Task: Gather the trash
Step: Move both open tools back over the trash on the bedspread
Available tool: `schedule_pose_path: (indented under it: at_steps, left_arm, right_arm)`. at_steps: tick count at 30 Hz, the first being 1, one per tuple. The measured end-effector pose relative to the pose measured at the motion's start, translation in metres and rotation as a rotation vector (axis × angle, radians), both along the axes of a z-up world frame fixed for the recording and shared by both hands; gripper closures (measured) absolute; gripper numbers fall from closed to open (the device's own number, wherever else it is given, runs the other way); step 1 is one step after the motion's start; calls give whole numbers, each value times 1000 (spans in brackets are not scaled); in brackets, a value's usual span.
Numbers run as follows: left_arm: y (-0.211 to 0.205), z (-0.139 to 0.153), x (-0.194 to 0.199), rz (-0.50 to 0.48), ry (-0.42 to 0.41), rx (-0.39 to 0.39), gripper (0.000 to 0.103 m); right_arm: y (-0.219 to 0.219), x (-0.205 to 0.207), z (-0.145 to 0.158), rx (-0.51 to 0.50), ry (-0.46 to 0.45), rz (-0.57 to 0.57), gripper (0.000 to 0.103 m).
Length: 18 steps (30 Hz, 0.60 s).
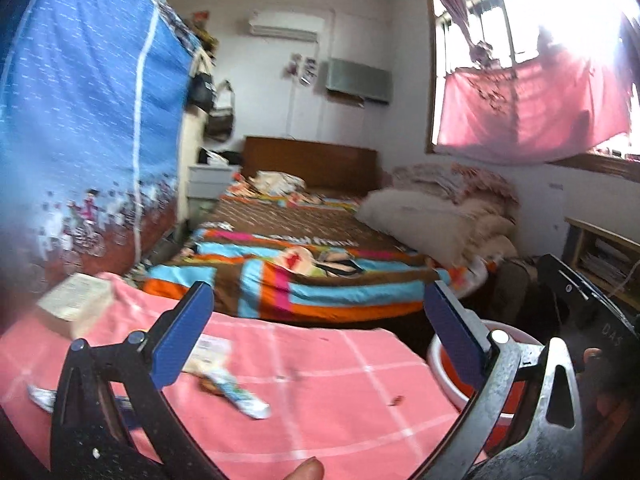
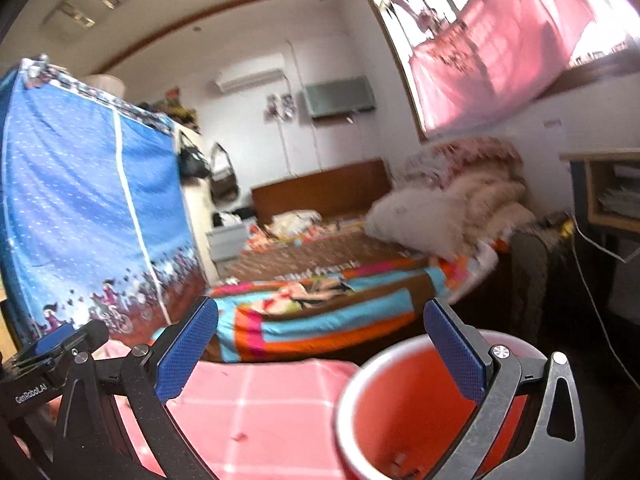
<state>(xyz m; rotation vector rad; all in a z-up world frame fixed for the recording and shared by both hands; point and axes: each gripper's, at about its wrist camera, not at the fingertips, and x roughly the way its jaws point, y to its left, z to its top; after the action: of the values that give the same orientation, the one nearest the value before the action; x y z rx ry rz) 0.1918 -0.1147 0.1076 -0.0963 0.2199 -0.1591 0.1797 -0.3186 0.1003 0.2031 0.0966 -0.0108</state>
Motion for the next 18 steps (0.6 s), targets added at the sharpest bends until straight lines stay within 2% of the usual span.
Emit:
schedule_pose_path:
  at_steps: [9, 18]
  left_arm:
    - [64, 6, -43, 168, -110, 32, 5]
    - [123, -4, -77, 296, -142, 56, 5]
  right_arm:
    - [64, -6, 7, -42, -153, 125, 0]
    - [119, -15, 0, -139, -230, 248, 0]
